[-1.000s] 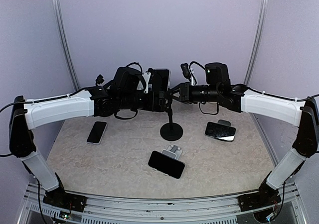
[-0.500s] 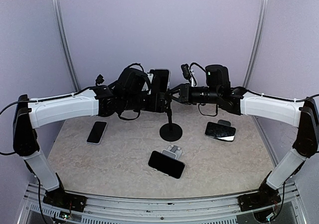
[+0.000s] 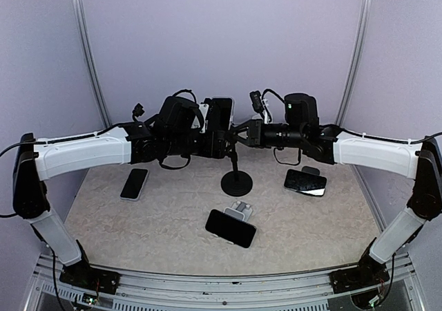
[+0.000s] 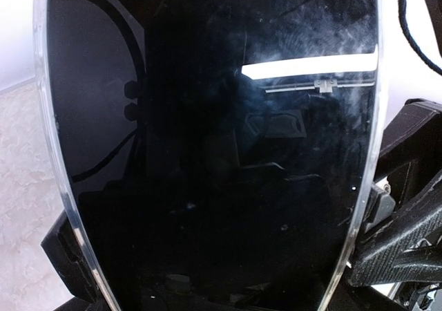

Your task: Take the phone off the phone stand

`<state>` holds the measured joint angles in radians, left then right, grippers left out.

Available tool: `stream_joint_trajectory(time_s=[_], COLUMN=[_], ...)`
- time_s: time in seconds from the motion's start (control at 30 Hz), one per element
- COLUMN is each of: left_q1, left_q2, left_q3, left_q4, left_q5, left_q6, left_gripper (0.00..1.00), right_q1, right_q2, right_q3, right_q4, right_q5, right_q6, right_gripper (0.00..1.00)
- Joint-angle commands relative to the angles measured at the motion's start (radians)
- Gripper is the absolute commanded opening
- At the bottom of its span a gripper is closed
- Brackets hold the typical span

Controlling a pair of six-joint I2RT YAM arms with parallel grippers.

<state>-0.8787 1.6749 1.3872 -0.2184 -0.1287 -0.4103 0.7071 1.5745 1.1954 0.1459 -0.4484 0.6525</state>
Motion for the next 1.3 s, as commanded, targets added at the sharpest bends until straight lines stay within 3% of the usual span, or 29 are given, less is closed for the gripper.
stream_joint_trajectory(time_s=[0.0,0.53,0.67,0.93,1.27], left_q1=[0.146,0.208,0.169,0.036,0.003], left_q2=[-0.035,-0.078,-0.099,-0.055,-0.092], left_q3=[-0.040,-0.079,-0.091,-0.017,-0.026], left_q4=[-0.070,-0.009,0.072,0.132,0.165], left_q5=[-0.165,-0.028,0.112,0.264,0.309], left_q6=[-0.017,0.007,0.050,0.099,0.098], left_gripper=[0.61,0.46,0.45,0.43,0.42], right_q1=[-0.001,-0.025,-0.026,-0.024,-0.026], right_q2=[-0.092,-0.109,-0.100,-0.093,-0.087], right_q3=[-0.029,-0.054,-0.053,-0.055,-0.059], right_q4=[0.040,0.041,0.045,0.043,0.037], right_q5=[-0.042,-0.054,-0.053,-0.051,-0.034], right_q6=[0.002,-0.003,-0.007,-0.013,-0.036], right_gripper=[0.00,0.00,0.00,0.00,0.00])
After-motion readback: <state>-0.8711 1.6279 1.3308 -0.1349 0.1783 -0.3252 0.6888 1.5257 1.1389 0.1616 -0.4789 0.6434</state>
